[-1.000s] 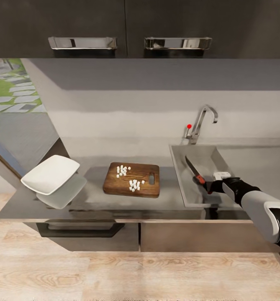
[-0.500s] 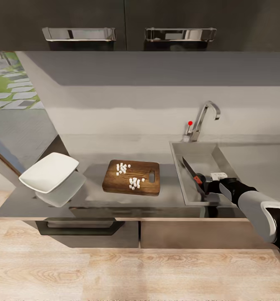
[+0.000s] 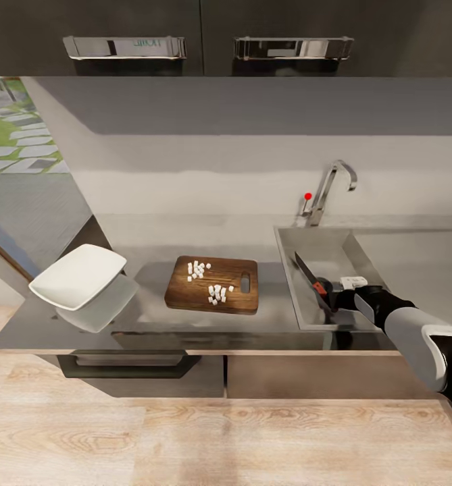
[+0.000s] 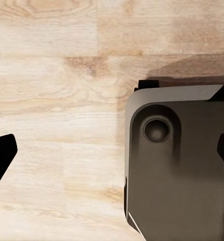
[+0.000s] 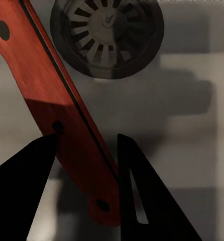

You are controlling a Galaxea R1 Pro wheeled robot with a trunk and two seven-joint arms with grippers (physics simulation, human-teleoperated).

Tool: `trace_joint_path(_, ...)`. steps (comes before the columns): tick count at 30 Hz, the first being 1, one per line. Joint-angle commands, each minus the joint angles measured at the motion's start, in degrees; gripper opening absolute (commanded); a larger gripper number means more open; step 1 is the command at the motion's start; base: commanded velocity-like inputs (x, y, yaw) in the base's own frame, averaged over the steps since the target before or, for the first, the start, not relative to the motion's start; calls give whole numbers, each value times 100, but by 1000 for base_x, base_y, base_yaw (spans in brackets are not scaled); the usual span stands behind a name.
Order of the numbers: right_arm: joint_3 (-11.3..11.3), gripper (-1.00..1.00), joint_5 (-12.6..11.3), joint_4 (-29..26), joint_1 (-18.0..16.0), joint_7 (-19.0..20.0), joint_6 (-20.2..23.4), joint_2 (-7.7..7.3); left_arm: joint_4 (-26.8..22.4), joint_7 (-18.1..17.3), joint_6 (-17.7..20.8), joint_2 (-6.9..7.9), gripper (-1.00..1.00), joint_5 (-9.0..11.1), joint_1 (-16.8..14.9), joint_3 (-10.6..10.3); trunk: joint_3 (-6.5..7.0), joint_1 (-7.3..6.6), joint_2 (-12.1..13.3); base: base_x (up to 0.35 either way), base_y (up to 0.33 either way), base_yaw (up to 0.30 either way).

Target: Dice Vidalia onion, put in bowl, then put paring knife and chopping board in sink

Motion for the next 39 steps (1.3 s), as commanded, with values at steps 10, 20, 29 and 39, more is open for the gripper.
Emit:
trace_joint_path(10, -12, 100, 65, 83, 8, 26, 23, -3, 25, 3, -41, -3, 100, 54, -11, -50, -9, 5, -3, 0, 0, 0)
trace_joint_path(20, -12, 100, 59, 76, 7, 27, 11, -3, 25, 1, -39, -3, 100, 54, -11, -50, -6, 5, -3, 0, 0, 0)
trace_joint_path(29, -12, 100, 57, 74, 6, 34, 5, -3, 25, 3, -33, -3, 100, 54, -11, -50, 61, 5, -3, 0, 0, 0)
trace_joint_path(39, -30, 100, 57, -46, 8, 38, -3, -18, 25, -1, -39, -10, 100, 54, -11, -51, 151, 5, -3, 0, 0, 0)
